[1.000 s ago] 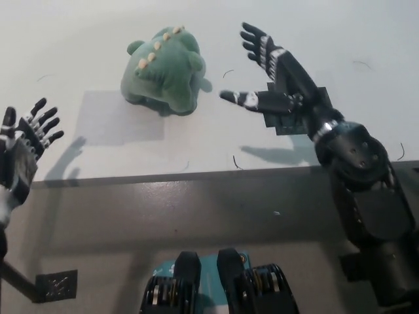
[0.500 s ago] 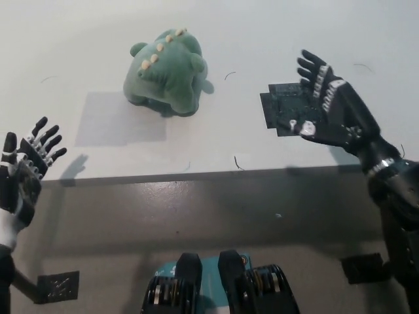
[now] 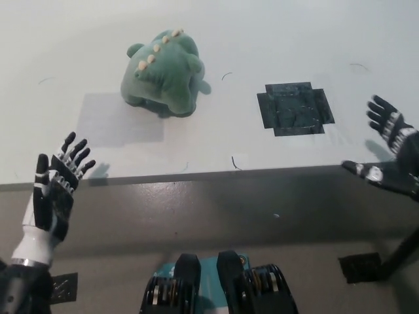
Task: Use both hands to pick up a dinasour on the right side and move it to the left side
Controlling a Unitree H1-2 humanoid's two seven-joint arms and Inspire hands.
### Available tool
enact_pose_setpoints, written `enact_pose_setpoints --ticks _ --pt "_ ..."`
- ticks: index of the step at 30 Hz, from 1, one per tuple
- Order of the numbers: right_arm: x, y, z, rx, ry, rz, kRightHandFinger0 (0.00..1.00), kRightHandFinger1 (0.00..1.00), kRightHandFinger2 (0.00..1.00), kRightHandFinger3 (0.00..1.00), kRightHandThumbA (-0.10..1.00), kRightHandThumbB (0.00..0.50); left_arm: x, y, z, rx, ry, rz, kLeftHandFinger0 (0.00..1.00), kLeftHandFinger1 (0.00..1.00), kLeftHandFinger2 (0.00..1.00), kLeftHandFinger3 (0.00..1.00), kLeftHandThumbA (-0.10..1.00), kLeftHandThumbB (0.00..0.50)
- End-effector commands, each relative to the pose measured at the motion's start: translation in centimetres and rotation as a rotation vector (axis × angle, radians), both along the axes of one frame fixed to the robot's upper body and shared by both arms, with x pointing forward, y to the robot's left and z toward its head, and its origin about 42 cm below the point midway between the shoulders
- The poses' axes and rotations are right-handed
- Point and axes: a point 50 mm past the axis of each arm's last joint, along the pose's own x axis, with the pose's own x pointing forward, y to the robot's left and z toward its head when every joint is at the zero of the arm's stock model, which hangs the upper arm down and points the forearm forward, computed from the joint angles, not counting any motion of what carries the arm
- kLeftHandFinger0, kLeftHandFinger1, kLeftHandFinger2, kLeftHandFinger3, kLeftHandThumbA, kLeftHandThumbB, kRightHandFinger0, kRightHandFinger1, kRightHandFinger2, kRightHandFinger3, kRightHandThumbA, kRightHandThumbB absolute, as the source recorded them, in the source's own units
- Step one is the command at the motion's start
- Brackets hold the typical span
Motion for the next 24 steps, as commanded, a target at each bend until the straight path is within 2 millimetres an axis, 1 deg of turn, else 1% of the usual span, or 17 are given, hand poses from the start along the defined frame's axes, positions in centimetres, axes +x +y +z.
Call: enact_pose_setpoints --ticks 1,2,3,4,5,6,7,8,9,10,11,13,17,18,20,21,24 --pt "-1.2 -1.8 1.9 -0.012 -0.14 0.015 1.0 1.0 1.0 1.0 1.0 0.092 -0.6 -0.6 0.1 0.029 -0.083 0.03 1.0 1.0 1.0 1.0 1.0 0.353" --pt "-1.7 -2.4 1.3 -0.002 -0.133 -0.001 1.0 1.0 1.0 1.0 1.0 0.094 -0.9 -1.3 -0.4 0.033 -0.077 0.023 1.0 1.0 1.0 1.0 1.0 0.388" --pt "-2.0 -2.6 1.1 0.0 -0.129 -0.006 1.0 1.0 1.0 1.0 1.0 0.094 -1.0 -1.6 -0.6 0.032 -0.075 0.02 1.0 1.0 1.0 1.0 1.0 0.392" --pt "-2.2 -2.8 0.9 0.003 -0.126 -0.011 1.0 1.0 1.0 1.0 1.0 0.09 -1.0 -1.9 -0.7 0.035 -0.075 0.019 1.0 1.0 1.0 1.0 1.0 0.408" --pt "-2.4 -3.0 0.5 0.004 -0.118 -0.02 1.0 1.0 1.0 1.0 1.0 0.104 -1.1 -2.2 -1.0 0.028 -0.07 0.018 1.0 1.0 1.0 1.0 1.0 0.42" --pt "-2.8 -3.1 0.2 0.023 -0.108 -0.021 1.0 1.0 1.0 1.0 1.0 0.111 -1.3 -2.5 -1.3 0.029 -0.064 0.02 1.0 1.0 1.0 1.0 1.0 0.416" --pt "-3.1 -3.3 -0.2 0.032 -0.097 -0.022 1.0 1.0 1.0 1.0 1.0 0.106 -1.3 -2.8 -1.5 0.03 -0.058 0.019 1.0 1.0 1.0 1.0 1.0 0.395" --pt "-3.5 -3.5 -0.6 0.042 -0.081 -0.023 1.0 1.0 1.0 1.0 1.0 0.107 -1.4 -3.1 -1.8 0.03 -0.051 0.018 1.0 1.0 1.0 1.0 1.0 0.39" --pt "-3.5 -3.5 -0.6 0.043 -0.082 -0.023 1.0 1.0 1.0 1.0 1.0 0.107 -1.4 -3.1 -1.8 0.031 -0.051 0.019 1.0 1.0 1.0 1.0 1.0 0.39" --pt "-4.5 -4.0 -1.6 0.038 -0.065 -0.03 1.0 1.0 1.0 1.0 1.0 0.091 -1.6 -3.5 -2.7 0.039 -0.039 0.01 1.0 1.0 1.0 1.0 1.0 0.36" --pt "-4.6 -4.1 -1.7 0.038 -0.064 -0.031 1.0 1.0 1.0 1.0 1.0 0.091 -1.7 -3.6 -2.7 0.04 -0.038 0.01 1.0 1.0 1.0 1.0 1.0 0.358" --pt "-5.7 -4.7 -2.5 0.027 -0.043 -0.046 1.0 1.0 1.0 1.0 1.0 0.092 -2.0 -4.0 -3.7 0.035 -0.011 0.01 1.0 1.0 1.0 1.0 1.0 0.386" --pt "-6.9 -5.7 -3.4 0.028 -0.021 -0.061 1.0 1.0 1.0 1.0 1.0 0.072 -2.2 -4.3 -4.9 0.046 0.002 0.016 1.0 1.0 1.0 1.0 1.0 0.365" --pt "-6.7 -5.4 -3.8 0.039 -0.006 -0.054 1.0 1.0 1.0 1.0 1.0 0.074 -2.7 -3.7 -5.3 0.051 0.006 0.033 1.0 1.0 1.0 1.0 1.0 0.365" --pt "-7.3 -5.8 -4.2 0.039 0.002 -0.072 1.0 1.0 1.0 1.0 1.0 0.089 -2.8 -3.8 -5.6 0.048 0.017 0.036 1.0 1.0 1.0 1.0 1.0 0.391" --pt "-7.9 -6.2 -4.7 0.038 0.011 -0.089 1.0 1.0 1.0 1.0 1.0 0.09 -2.9 -3.9 -5.9 0.039 0.024 0.031 1.0 1.0 1.0 1.0 1.0 0.391" --pt "-8.4 -6.2 -5.3 0.048 0.023 -0.097 1.0 1.0 1.0 1.0 1.0 0.097 -3.2 -3.9 -6.2 0.036 0.031 0.034 1.0 1.0 1.0 1.0 1.0 0.387"
